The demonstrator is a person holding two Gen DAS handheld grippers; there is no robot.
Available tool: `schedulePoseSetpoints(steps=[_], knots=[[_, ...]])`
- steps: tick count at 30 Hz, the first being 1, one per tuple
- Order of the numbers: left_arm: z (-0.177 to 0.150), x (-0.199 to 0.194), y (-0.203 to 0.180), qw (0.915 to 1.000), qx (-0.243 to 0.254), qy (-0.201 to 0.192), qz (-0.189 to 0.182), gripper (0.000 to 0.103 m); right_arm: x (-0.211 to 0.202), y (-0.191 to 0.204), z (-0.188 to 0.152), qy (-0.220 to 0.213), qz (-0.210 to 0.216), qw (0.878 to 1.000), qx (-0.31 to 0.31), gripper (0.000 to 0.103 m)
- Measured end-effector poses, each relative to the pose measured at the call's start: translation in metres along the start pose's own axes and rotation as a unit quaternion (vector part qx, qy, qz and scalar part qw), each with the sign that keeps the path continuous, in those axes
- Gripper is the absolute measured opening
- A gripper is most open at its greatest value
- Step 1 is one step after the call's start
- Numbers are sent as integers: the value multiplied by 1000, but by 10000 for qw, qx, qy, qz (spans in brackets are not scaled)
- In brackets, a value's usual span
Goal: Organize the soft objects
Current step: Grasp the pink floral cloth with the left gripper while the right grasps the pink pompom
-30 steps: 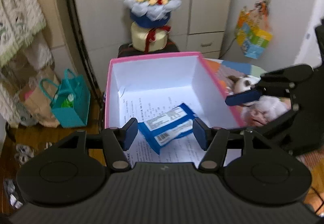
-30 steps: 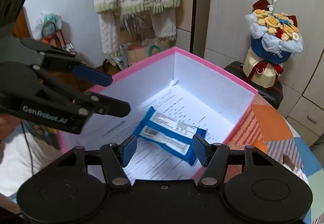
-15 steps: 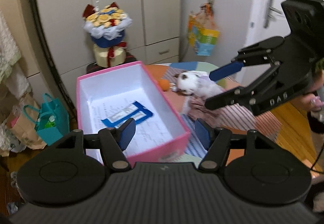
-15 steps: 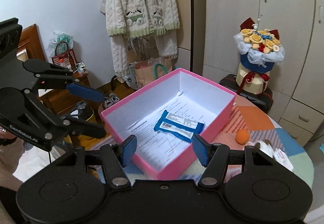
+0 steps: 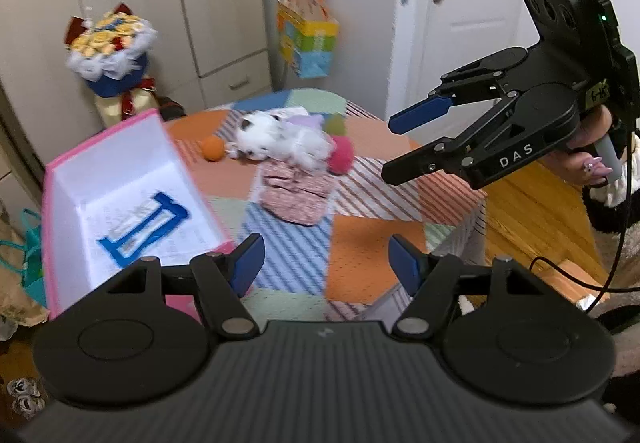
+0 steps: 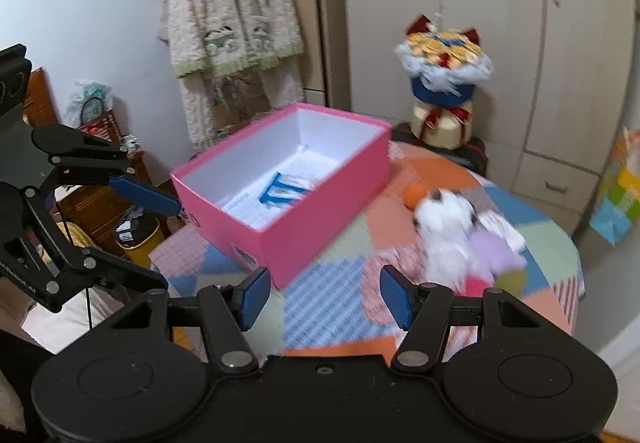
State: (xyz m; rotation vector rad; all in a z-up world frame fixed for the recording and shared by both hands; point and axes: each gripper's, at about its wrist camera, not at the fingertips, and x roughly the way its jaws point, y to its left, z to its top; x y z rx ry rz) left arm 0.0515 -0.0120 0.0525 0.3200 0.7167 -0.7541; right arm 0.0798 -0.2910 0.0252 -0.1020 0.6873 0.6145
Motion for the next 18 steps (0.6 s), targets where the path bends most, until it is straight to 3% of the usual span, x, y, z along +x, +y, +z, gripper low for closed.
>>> schedulePoseSetpoints(steps=[7, 18], knots=[[9, 50, -17, 9998, 168, 130, -66, 68, 10, -40, -32, -129, -312, 9992, 205, 66], [10, 121, -18, 9980, 11, -169, 617, 69, 50, -84, -55, -425, -736, 9963, 160, 66]])
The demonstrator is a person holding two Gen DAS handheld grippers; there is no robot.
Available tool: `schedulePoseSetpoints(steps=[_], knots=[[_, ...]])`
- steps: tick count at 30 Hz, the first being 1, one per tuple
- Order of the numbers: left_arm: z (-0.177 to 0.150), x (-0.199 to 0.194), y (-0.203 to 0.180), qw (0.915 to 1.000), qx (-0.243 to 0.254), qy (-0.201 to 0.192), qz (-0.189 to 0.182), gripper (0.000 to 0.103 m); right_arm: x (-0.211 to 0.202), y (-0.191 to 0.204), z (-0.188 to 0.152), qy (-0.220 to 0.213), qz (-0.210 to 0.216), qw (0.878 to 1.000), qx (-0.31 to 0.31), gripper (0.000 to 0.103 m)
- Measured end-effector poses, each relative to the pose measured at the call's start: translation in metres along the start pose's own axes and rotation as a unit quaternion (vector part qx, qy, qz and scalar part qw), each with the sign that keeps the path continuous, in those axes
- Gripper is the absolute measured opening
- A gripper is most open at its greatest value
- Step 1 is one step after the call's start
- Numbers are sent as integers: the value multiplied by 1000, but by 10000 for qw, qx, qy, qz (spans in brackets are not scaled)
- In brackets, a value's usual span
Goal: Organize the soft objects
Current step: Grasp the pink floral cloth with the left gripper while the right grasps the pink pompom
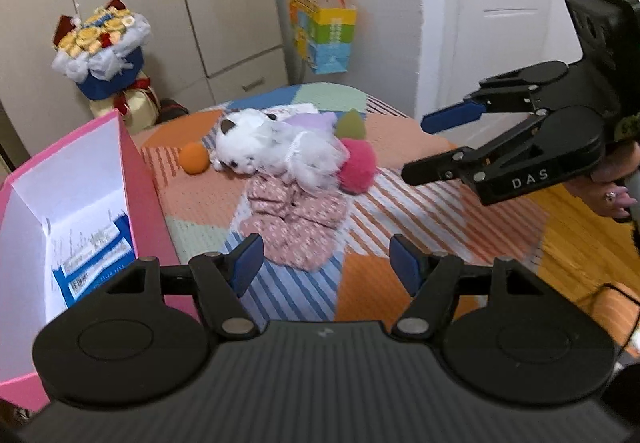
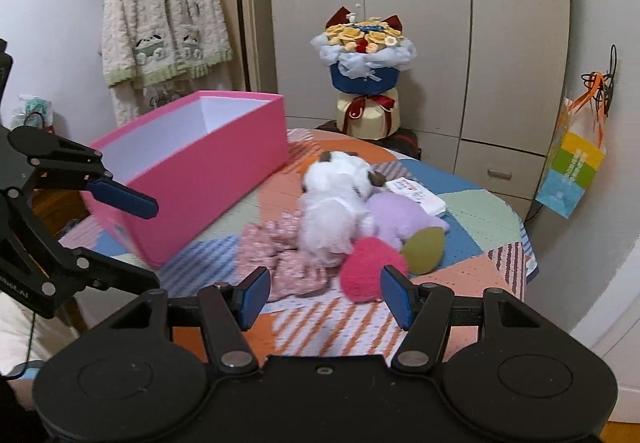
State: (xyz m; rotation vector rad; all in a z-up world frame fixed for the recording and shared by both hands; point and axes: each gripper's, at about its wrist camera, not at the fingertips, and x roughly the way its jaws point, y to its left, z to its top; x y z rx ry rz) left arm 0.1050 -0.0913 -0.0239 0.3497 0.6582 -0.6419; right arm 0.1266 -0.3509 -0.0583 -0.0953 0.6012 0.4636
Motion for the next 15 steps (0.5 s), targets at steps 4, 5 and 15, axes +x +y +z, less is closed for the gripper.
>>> schedulePoseSetpoints(steps=[4, 5, 15], knots=[[-2, 19, -3, 9995, -58, -133, 265, 69, 23, -11, -6, -35, -89, 9999, 47, 66], [-2, 23, -4, 9994, -67, -158, 306, 70, 28, -13, -7, -40, -97, 9999, 62, 66], [-2, 76, -10, 9960, 101, -380, 807, 80, 71, -28, -16, -133, -243, 9994, 227, 67]])
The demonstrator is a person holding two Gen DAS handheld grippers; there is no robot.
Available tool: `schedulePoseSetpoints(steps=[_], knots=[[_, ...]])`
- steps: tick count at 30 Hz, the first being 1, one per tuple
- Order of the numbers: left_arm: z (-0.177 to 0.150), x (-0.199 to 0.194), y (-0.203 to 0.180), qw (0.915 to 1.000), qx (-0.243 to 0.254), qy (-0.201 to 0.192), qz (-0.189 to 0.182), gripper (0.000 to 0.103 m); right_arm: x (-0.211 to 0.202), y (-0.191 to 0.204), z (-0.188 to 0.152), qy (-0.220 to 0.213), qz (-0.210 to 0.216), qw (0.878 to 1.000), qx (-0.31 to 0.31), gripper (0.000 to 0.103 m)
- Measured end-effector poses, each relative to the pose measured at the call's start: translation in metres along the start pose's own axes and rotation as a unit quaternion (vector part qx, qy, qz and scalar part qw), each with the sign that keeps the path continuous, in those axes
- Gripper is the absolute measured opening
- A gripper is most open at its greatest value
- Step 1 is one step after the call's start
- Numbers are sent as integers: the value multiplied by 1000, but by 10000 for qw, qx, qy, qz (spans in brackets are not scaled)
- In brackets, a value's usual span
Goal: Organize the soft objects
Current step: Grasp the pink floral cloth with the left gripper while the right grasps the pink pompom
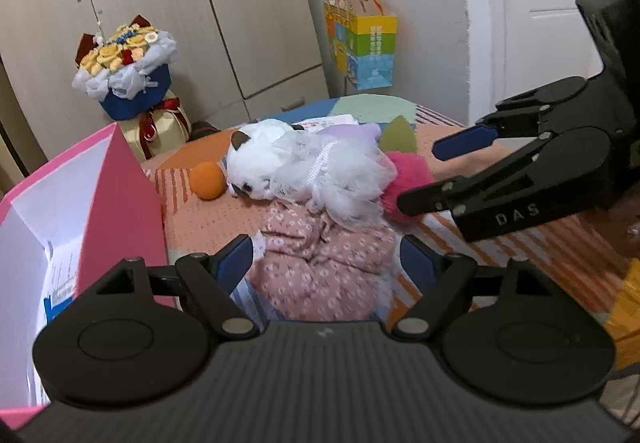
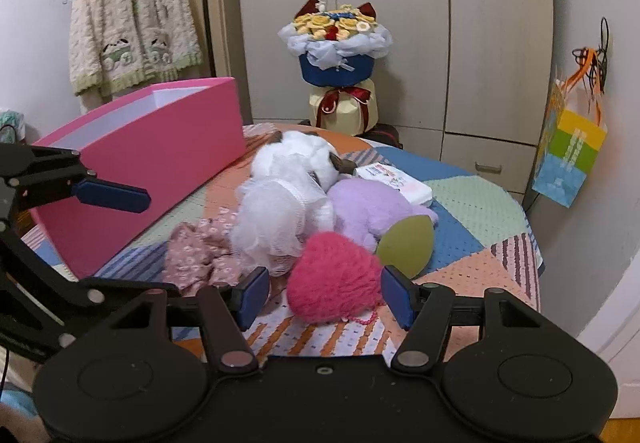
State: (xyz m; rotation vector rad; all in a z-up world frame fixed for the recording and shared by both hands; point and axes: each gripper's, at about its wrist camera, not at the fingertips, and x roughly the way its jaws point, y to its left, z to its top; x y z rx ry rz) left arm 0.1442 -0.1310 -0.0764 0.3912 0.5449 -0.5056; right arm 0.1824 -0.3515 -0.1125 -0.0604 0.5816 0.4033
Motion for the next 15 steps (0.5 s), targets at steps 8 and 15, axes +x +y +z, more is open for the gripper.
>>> schedulePoseSetpoints(steps=[8, 15], knots=[[-6, 31, -6, 9997, 83, -2, 233, 87, 22, -6, 0, 48, -13, 9999, -88, 72], [-10, 49, -19, 9990, 225, 147, 355, 91, 33, -11, -2, 117, 100, 9998, 103, 72]])
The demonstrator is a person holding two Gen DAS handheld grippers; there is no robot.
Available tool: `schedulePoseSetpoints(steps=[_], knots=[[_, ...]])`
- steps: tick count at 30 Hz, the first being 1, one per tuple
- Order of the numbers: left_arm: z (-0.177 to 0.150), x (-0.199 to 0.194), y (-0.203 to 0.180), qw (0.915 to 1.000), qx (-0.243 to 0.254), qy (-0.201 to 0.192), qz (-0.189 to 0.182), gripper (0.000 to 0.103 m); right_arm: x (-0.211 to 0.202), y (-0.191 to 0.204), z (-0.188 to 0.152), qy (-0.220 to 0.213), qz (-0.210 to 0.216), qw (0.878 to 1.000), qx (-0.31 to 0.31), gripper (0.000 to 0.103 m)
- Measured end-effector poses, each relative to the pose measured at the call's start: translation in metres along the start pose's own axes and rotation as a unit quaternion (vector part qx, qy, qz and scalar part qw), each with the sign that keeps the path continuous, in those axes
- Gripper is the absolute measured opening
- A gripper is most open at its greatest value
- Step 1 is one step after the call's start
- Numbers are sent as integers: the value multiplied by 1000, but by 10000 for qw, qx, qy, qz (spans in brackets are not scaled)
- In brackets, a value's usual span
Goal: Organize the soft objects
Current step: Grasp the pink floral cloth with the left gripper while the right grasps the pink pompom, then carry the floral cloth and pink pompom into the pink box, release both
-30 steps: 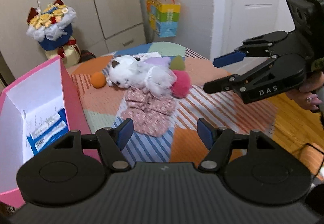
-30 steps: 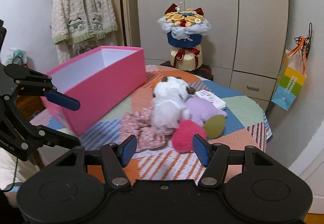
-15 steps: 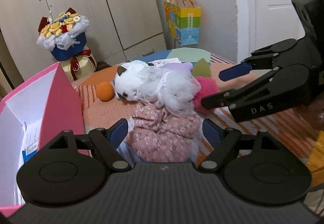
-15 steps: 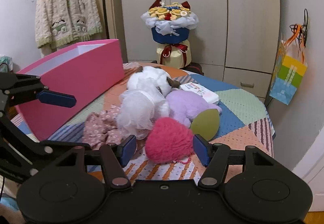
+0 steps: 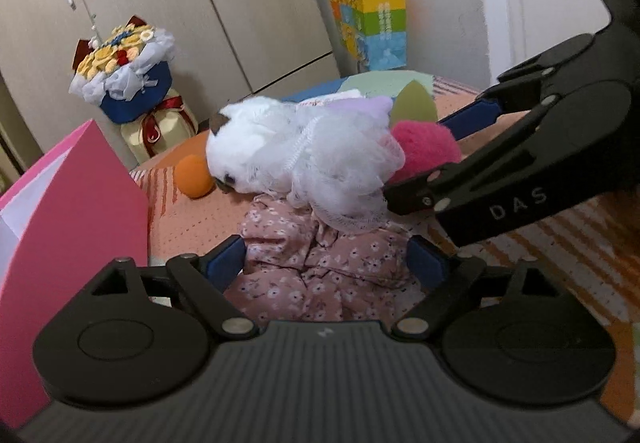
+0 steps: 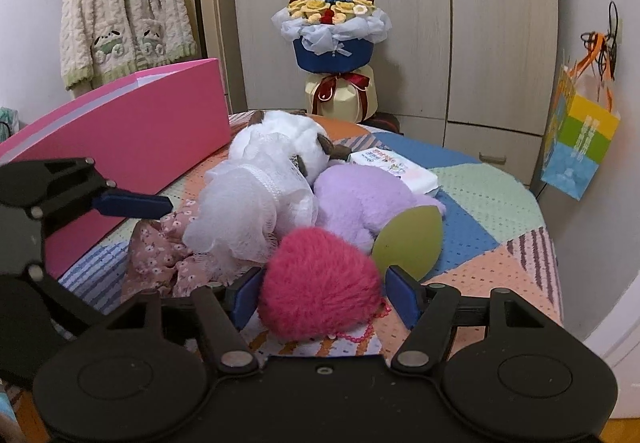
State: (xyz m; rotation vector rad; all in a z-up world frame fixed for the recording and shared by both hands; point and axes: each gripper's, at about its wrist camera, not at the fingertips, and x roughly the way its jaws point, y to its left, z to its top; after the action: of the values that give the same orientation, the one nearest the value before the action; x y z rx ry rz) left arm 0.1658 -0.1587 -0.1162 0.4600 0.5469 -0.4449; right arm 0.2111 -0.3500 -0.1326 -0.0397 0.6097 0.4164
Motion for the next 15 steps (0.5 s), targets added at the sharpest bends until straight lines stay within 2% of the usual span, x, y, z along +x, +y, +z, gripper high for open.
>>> schedulePoseSetpoints(steps=[5, 7, 8, 9, 10, 12, 15], knots=[[-2, 6, 9, 9989, -451, 12, -160, 92, 1, -2, -2, 47, 53, 9999, 84, 71], [-4, 7, 15, 9976, -637, 66, -282, 89, 0, -1, -3, 86, 60, 9999, 92, 67], [-6, 7, 17, 9965, -750, 95, -355, 82, 0, 0, -4, 106, 57, 9999, 77, 60], [-6, 7, 20, 9949, -902, 149, -436, 72, -2, 1, -5, 105, 37, 9999, 55, 59], [-6, 6, 24, 9923, -1089, 215, -541, 68, -4, 3, -6, 92, 8, 10000, 12, 58], [-6, 3, 23, 9919, -1122, 260, -533, 49, -9, 5, -7, 21, -30, 10000, 18, 55], [-6, -1, 23, 9913, -1167, 315, -527, 31, -16, 8, -9, -29, -32, 10000, 85, 55]])
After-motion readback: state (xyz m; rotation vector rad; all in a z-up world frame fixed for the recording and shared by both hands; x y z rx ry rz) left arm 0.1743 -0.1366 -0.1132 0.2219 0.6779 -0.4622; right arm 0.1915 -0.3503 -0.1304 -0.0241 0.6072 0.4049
